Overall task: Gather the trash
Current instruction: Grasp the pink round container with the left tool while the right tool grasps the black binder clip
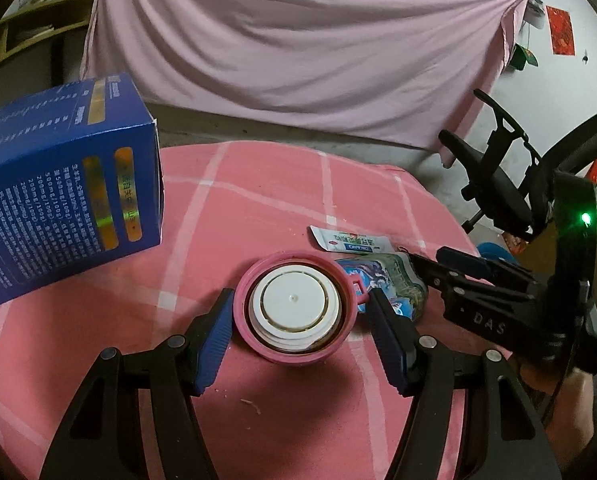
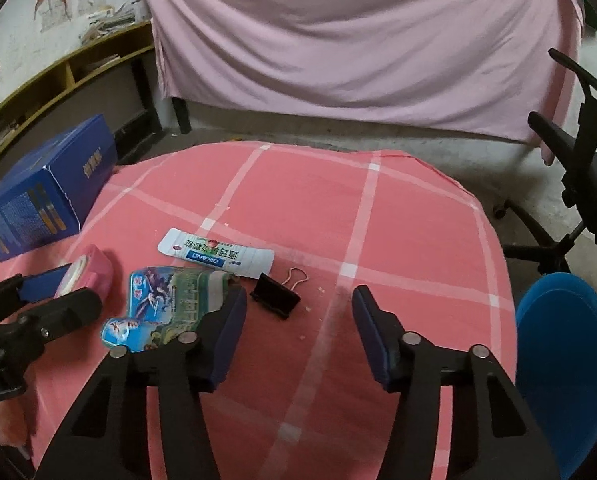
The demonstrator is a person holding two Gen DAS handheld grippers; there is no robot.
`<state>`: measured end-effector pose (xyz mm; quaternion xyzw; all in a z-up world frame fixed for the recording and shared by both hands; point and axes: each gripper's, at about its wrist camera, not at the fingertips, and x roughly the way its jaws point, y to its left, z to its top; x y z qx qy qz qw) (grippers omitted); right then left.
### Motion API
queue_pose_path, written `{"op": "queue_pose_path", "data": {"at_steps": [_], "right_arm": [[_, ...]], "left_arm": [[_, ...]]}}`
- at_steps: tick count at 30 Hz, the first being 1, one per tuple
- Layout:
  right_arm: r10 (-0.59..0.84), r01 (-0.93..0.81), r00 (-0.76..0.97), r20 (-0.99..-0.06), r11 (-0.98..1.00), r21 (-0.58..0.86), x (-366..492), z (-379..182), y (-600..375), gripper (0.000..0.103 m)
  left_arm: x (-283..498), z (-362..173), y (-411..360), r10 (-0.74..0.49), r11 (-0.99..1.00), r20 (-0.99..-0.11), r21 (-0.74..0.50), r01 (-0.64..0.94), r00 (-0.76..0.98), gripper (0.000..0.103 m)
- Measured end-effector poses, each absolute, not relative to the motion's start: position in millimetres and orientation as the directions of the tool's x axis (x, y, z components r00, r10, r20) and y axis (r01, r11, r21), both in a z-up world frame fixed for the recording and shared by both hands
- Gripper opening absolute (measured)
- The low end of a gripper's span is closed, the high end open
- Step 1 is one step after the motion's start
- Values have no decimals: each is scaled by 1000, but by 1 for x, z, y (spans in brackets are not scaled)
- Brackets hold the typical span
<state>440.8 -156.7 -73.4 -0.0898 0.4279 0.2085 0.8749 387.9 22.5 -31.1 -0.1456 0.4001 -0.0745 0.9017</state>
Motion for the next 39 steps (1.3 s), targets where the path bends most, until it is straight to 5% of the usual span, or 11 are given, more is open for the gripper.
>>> {"op": "queue_pose_path", "data": {"at_steps": [10, 13, 21, 28, 39], "right_arm": [[294, -472, 475, -830, 881, 42, 452, -85, -148, 46], [301, -472, 478, -825, 880, 48, 450, -84, -151, 29], [314, -478, 510, -801, 877, 39, 439, -77, -150, 26], [343, -474, 626, -700, 880, 8, 405, -54, -163, 26], [454, -484, 806, -380, 875, 18, 348, -9, -193, 26]], "left_arm": [[395, -34, 14, -233, 954, -708, -301, 14, 667, 60], [396, -35, 13, -240, 950, -703, -310, 15, 669, 60], [385, -34, 21, -250, 947, -679, -321, 27, 690, 59], [367, -27, 23, -243, 944, -630, -329, 31, 738, 59], [317, 15, 3, -185, 966, -382, -241, 95, 905, 59]]}}
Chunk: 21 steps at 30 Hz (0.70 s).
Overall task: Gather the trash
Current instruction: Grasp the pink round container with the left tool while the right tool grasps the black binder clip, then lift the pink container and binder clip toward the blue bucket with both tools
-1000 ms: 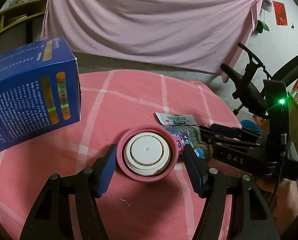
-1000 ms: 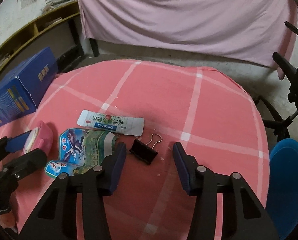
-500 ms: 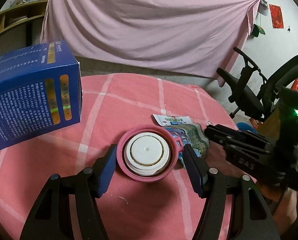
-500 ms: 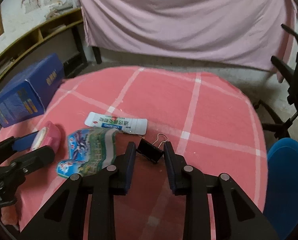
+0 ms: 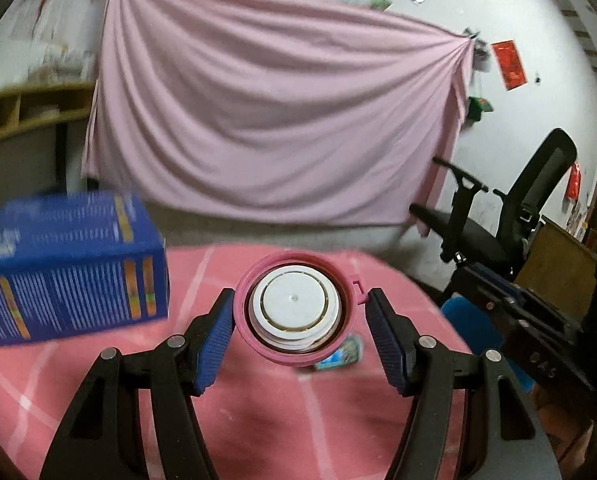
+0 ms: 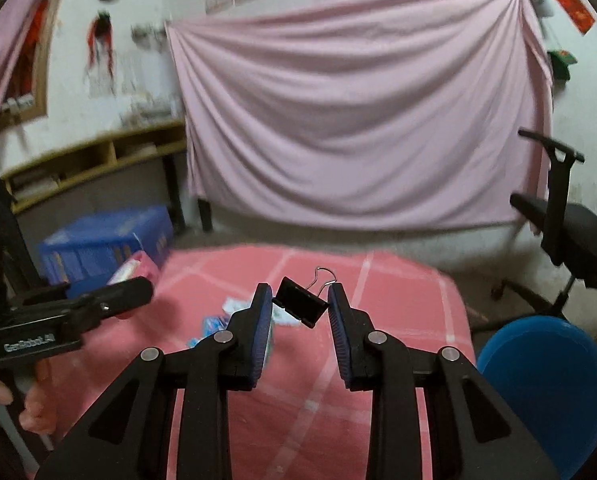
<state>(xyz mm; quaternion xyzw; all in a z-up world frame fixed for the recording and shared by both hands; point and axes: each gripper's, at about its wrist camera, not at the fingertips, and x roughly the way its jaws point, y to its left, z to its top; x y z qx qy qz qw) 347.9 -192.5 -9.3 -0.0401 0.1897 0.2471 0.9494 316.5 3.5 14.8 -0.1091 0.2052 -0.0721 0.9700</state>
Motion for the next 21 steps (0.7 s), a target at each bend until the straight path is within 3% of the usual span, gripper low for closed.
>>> {"op": "queue_pose_path", "data": {"at_steps": [4, 11, 21], "right_arm": [[473, -482, 848, -240, 876, 23, 327, 12, -209, 26], [431, -431, 899, -73, 902, 21, 305, 32, -242, 26], [330, -330, 944, 1, 944, 20, 286, 37, -293, 26]], "left_arm": [[304, 29, -15, -179, 971, -305, -206, 119, 935, 59], [297, 54, -56, -209, 972, -211, -153, 179, 955, 60], [301, 60, -117, -276, 961, -178, -74, 267, 945, 60]]}}
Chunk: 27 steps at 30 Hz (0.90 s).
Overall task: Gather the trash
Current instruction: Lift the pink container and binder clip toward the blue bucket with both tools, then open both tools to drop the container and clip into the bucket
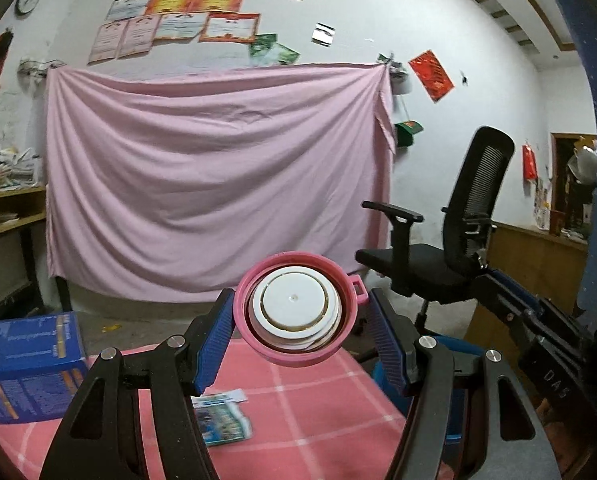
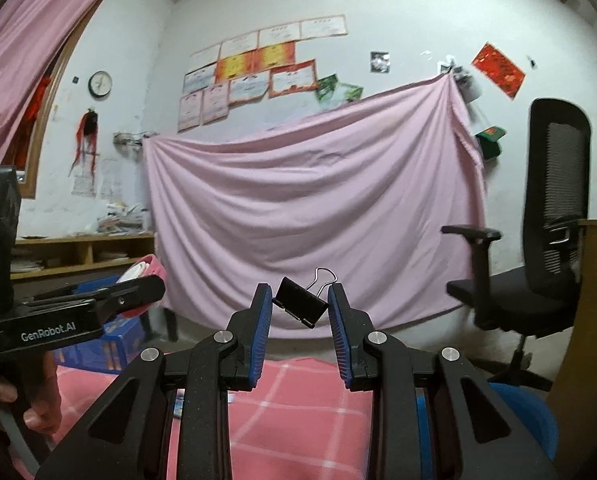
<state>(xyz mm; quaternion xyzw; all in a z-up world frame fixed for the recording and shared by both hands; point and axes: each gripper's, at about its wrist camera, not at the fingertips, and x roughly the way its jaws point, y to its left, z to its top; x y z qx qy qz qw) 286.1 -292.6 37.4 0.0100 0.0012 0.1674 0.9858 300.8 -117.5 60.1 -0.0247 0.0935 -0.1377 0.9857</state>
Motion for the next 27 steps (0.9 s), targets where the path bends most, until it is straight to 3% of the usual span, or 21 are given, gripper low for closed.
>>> {"op": "queue_pose_path", "data": {"at_steps": [14, 27], "right_arm": [[156, -149, 986, -52, 980, 131, 291, 23, -366, 27], [42, 3, 978, -206, 977, 214, 311, 2, -419, 27]], "left_arm": [[338, 66, -218, -437, 897, -314, -91, 432, 843, 60], [371, 38, -271, -470, 868, -450, -80, 490, 759, 60]]}}
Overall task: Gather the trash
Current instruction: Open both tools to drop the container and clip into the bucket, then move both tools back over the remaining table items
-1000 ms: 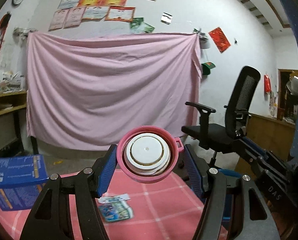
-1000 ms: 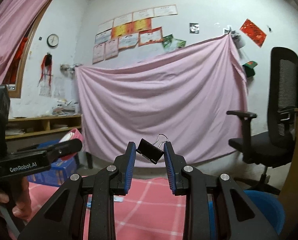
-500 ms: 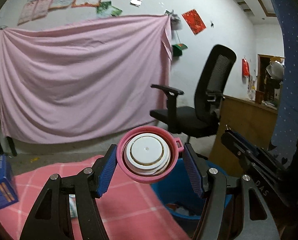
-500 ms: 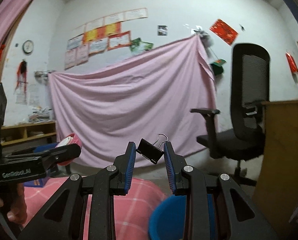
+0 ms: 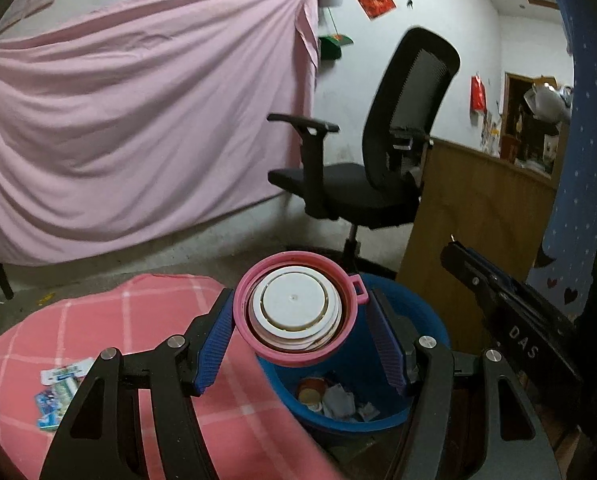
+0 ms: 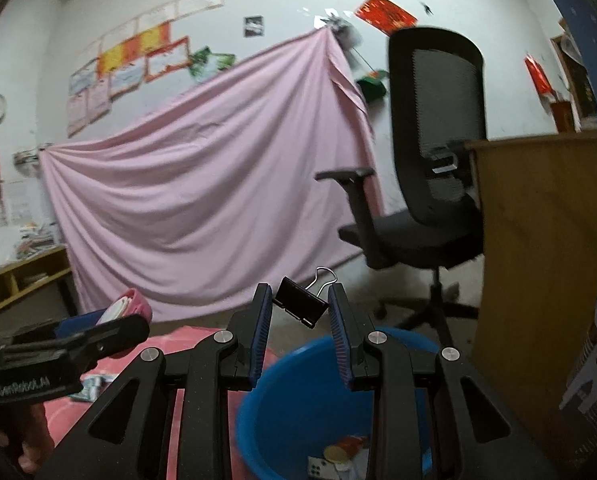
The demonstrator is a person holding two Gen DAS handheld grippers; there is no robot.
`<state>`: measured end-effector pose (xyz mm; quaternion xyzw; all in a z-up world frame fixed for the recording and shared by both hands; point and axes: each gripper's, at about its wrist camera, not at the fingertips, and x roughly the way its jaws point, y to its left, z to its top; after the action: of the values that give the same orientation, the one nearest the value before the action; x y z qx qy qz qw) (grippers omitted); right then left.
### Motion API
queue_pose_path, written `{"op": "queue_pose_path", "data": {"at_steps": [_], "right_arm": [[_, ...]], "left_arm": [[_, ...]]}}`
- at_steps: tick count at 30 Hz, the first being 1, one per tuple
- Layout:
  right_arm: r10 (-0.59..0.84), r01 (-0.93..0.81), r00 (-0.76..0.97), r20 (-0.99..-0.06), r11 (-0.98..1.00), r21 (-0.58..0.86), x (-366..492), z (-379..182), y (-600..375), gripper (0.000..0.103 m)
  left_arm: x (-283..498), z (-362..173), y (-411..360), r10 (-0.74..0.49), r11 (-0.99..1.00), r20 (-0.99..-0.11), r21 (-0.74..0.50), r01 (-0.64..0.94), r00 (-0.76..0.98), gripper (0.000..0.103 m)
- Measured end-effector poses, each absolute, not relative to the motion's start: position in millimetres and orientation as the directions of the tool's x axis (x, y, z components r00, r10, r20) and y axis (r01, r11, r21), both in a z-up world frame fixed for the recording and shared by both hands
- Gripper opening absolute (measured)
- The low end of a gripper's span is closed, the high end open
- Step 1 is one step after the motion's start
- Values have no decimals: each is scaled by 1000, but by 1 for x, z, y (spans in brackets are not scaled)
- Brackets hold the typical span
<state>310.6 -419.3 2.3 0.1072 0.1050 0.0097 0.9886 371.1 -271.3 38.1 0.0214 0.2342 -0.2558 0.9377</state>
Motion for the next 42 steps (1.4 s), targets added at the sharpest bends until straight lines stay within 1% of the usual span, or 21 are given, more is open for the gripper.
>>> {"op": "queue_pose_path", "data": {"at_steps": [7, 13, 18, 21, 22, 24, 25, 29, 33, 38, 39, 40, 42], "right_arm": [[32, 49, 951, -309, 967, 250, 326, -14, -439, 27], [53, 66, 924, -379, 953, 295, 338, -25, -450, 27], [80, 68, 907, -414, 941, 330, 346, -33, -455, 28], [87, 71, 898, -432, 938, 338, 347, -36, -455, 29], [88, 74, 896, -435, 937, 341, 347, -36, -455, 29], [89, 74, 896, -434, 936, 345, 347, -36, -455, 35], [88, 74, 897, -432, 935, 346, 346, -35, -455, 36], [89, 70, 900, -428, 937, 341, 346, -34, -452, 37], [87, 62, 906, -415, 941, 332, 345, -30, -449, 42], [84, 49, 918, -387, 946, 321, 343, -24, -444, 45], [83, 47, 920, -382, 947, 319, 343, -22, -443, 46], [83, 44, 923, -375, 948, 317, 342, -20, -441, 48], [82, 39, 927, -365, 949, 313, 342, -18, -439, 52]], "left_arm": [[394, 20, -289, -473, 865, -527, -125, 487, 706, 60], [409, 12, -303, -452, 866, -582, -103, 490, 676, 60], [416, 5, -305, -444, 869, -615, -118, 481, 652, 60], [416, 4, -303, -443, 871, -620, -127, 474, 648, 61], [417, 3, -302, -444, 871, -622, -130, 473, 645, 63], [416, 4, -300, -440, 875, -623, -133, 466, 648, 63], [416, 5, -298, -438, 876, -622, -134, 463, 649, 63], [415, 8, -290, -431, 885, -607, -140, 443, 668, 63], [412, 13, -280, -416, 897, -593, -142, 419, 690, 65], [410, 22, -262, -390, 913, -576, -142, 382, 718, 66], [409, 24, -258, -384, 917, -571, -142, 374, 725, 68], [408, 26, -254, -380, 919, -566, -144, 366, 732, 73], [406, 30, -246, -374, 924, -552, -151, 351, 746, 79]]}}
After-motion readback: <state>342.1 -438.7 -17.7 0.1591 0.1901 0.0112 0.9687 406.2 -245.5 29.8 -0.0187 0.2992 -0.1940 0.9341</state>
